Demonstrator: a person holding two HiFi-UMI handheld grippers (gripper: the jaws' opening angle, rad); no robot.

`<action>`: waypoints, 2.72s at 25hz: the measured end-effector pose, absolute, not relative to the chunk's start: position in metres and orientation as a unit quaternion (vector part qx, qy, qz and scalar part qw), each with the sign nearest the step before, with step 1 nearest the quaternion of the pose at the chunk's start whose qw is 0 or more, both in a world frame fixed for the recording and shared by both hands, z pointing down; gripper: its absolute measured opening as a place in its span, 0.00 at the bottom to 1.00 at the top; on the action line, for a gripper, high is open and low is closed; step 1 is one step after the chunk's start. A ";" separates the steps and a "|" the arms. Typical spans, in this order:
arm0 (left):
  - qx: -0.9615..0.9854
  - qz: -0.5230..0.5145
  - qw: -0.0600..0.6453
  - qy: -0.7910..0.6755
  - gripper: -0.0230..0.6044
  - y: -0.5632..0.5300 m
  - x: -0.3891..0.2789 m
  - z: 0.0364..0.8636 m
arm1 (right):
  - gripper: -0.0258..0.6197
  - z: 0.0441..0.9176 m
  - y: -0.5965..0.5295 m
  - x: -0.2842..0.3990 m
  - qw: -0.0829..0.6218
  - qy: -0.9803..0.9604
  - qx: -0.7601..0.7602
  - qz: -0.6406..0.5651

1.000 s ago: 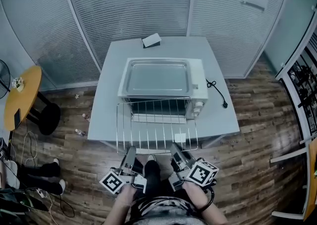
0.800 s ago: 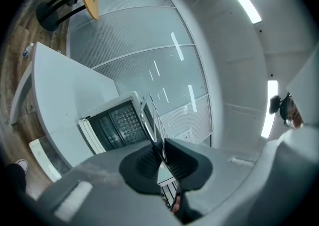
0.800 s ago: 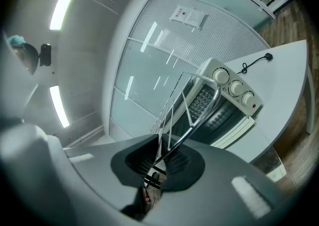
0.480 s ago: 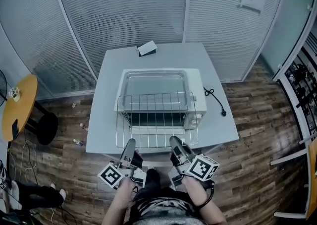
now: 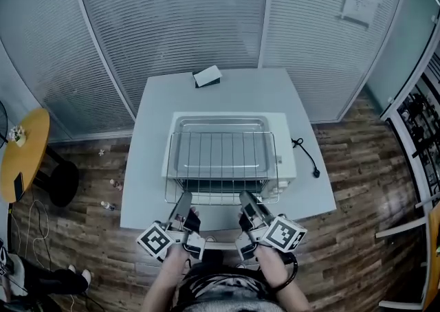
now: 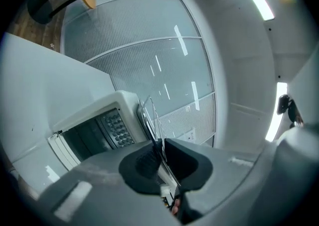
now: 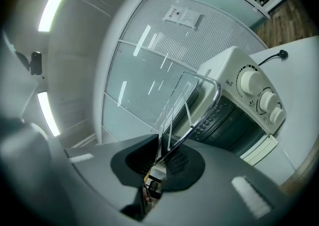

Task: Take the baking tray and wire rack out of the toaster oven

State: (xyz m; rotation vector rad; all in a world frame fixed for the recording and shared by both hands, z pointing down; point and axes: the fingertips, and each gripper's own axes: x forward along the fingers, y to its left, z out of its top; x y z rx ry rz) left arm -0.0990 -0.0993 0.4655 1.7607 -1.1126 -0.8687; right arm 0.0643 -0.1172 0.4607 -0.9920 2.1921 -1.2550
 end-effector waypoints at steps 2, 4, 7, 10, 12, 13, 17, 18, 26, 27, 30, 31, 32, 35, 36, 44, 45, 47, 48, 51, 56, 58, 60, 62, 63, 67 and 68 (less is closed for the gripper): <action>0.705 -0.346 0.433 -0.443 0.06 -0.107 -0.104 0.465 | 0.07 0.460 -0.124 0.057 0.217 0.789 -0.354 -0.453; 0.704 -0.337 0.436 -0.447 0.06 -0.113 -0.115 0.466 | 0.08 0.462 -0.130 0.046 0.214 0.786 -0.358 -0.456; 0.702 -0.333 0.445 -0.446 0.06 -0.122 -0.121 0.468 | 0.08 0.459 -0.138 0.039 0.218 0.785 -0.358 -0.455; 0.695 -0.336 0.455 -0.443 0.06 -0.128 -0.122 0.469 | 0.09 0.461 -0.143 0.041 0.209 0.782 -0.370 -0.455; 0.686 -0.343 0.465 -0.442 0.06 -0.131 -0.122 0.470 | 0.10 0.463 -0.146 0.044 0.194 0.782 -0.383 -0.452; 0.683 -0.346 0.468 -0.441 0.06 -0.132 -0.123 0.469 | 0.11 0.462 -0.147 0.044 0.195 0.784 -0.381 -0.449; 0.694 -0.337 0.454 -0.446 0.06 -0.137 -0.121 0.466 | 0.11 0.455 -0.152 0.043 0.212 0.793 -0.363 -0.442; 0.695 -0.338 0.452 -0.446 0.07 -0.136 -0.121 0.466 | 0.11 0.456 -0.152 0.044 0.211 0.793 -0.362 -0.443; 0.711 -0.323 0.435 -0.448 0.33 -0.126 -0.122 0.466 | 0.33 0.463 -0.141 0.054 0.207 0.797 -0.365 -0.434; 0.717 -0.313 0.428 -0.454 0.35 -0.123 -0.122 0.466 | 0.35 0.464 -0.137 0.055 0.196 0.803 -0.369 -0.426; 0.733 -0.273 0.402 -0.477 0.41 -0.109 -0.120 0.469 | 0.39 0.469 -0.124 0.058 0.151 0.821 -0.390 -0.388; 0.740 -0.255 0.389 -0.486 0.43 -0.104 -0.120 0.470 | 0.41 0.470 -0.120 0.059 0.135 0.828 -0.398 -0.371; 0.747 -0.235 0.374 -0.496 0.44 -0.099 -0.119 0.471 | 0.41 0.470 -0.116 0.059 0.118 0.835 -0.405 -0.352; 0.772 -0.175 0.322 -0.520 0.44 -0.086 -0.115 0.469 | 0.41 0.469 -0.104 0.061 0.071 0.852 -0.430 -0.291; 0.779 -0.156 0.305 -0.526 0.44 -0.082 -0.112 0.469 | 0.41 0.468 -0.101 0.062 0.059 0.854 -0.438 -0.274; 0.805 -0.086 0.231 -0.540 0.22 -0.069 -0.099 0.465 | 0.23 0.460 -0.093 0.069 0.024 0.855 -0.482 -0.189; 0.807 -0.081 0.223 -0.541 0.14 -0.069 -0.098 0.464 | 0.19 0.460 -0.094 0.069 0.021 0.854 -0.486 -0.184; 0.813 -0.069 0.212 -0.537 0.04 -0.072 -0.095 0.465 | 0.13 0.461 -0.097 0.068 0.014 0.853 -0.490 -0.181; 0.815 -0.065 0.213 -0.535 0.04 -0.074 -0.094 0.466 | 0.10 0.463 -0.099 0.067 0.013 0.852 -0.490 -0.183; 0.820 -0.059 0.217 -0.526 0.04 -0.083 -0.091 0.468 | 0.10 0.465 -0.105 0.065 0.013 0.852 -0.489 -0.188; 0.824 -0.059 0.222 -0.518 0.04 -0.100 -0.091 0.469 | 0.10 0.465 -0.119 0.066 0.015 0.849 -0.493 -0.189; 0.825 -0.060 0.225 -0.515 0.04 -0.107 -0.092 0.470 | 0.10 0.465 -0.126 0.066 0.018 0.846 -0.497 -0.192; 0.826 -0.063 0.230 -0.511 0.04 -0.113 -0.093 0.470 | 0.09 0.465 -0.131 0.066 0.018 0.845 -0.499 -0.191; 0.827 -0.063 0.232 -0.509 0.04 -0.118 -0.093 0.470 | 0.09 0.464 -0.136 0.064 0.018 0.846 -0.498 -0.190; 0.827 -0.062 0.232 -0.509 0.04 -0.121 -0.094 0.470 | 0.09 0.464 -0.138 0.063 0.019 0.846 -0.497 -0.191; 0.827 -0.059 0.231 -0.509 0.04 -0.129 -0.096 0.470 | 0.09 0.464 -0.144 0.061 0.023 0.845 -0.497 -0.193; 0.828 -0.058 0.230 -0.509 0.04 -0.130 -0.096 0.470 | 0.08 0.464 -0.145 0.062 0.022 0.845 -0.498 -0.193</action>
